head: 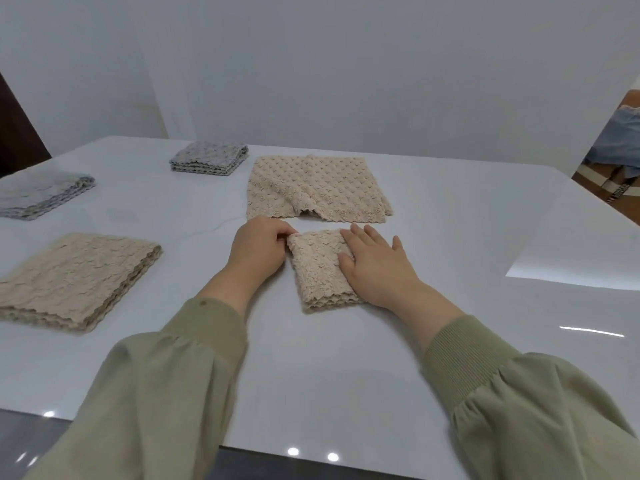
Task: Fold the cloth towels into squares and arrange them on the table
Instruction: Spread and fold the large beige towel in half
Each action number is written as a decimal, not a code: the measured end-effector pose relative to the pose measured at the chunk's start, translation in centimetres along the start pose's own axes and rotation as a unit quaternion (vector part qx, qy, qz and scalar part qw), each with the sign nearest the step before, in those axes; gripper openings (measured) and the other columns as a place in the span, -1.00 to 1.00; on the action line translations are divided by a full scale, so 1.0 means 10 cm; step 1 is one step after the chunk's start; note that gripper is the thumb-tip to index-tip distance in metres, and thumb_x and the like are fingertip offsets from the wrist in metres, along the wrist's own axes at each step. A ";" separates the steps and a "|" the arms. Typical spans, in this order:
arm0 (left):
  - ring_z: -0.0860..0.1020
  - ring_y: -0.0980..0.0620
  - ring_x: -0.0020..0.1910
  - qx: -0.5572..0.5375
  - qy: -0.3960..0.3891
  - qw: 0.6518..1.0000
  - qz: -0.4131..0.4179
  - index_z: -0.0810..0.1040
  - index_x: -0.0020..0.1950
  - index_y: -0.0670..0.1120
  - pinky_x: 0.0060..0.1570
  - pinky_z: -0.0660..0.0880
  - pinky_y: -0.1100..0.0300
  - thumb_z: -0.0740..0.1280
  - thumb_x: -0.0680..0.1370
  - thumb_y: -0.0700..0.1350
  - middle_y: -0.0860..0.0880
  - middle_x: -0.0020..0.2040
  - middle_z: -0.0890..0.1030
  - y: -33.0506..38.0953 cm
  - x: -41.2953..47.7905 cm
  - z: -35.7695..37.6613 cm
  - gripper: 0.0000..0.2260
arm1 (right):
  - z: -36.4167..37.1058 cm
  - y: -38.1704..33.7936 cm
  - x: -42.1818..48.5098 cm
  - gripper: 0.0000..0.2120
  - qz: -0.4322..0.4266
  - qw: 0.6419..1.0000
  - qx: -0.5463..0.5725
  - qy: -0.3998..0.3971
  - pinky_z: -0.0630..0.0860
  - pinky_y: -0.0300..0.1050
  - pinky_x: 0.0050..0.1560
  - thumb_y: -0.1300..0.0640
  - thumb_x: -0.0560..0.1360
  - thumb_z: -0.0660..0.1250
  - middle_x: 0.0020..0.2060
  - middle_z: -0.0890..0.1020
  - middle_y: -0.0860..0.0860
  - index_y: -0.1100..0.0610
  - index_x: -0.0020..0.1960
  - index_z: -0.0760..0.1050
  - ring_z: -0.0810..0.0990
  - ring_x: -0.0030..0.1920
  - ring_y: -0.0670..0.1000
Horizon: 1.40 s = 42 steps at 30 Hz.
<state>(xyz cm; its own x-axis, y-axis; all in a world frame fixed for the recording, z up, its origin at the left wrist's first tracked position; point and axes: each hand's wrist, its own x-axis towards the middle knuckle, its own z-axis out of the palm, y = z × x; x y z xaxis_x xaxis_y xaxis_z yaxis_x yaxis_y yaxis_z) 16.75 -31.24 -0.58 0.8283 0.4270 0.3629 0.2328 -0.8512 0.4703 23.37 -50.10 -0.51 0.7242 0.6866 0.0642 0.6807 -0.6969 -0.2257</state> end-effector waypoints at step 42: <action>0.59 -0.05 -0.08 -0.518 -0.032 0.840 -0.162 0.47 0.04 -0.01 0.03 0.54 -0.01 0.29 0.51 -0.32 -0.08 -0.05 0.61 0.39 -0.13 -0.06 -0.77 | -0.26 0.42 0.02 -0.54 0.040 0.777 0.626 -0.057 0.61 0.06 -0.20 0.06 0.32 0.53 -0.10 0.63 0.23 0.24 0.09 0.45 0.66 -0.20 0.18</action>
<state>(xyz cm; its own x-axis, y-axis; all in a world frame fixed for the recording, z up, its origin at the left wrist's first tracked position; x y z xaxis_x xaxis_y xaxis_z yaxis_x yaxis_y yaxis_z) 16.25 -34.91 1.22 0.8402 0.5397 0.0537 -0.0901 0.0414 0.9951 26.65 -53.48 1.09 0.6958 0.7148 -0.0702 -0.0588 -0.0407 -0.9974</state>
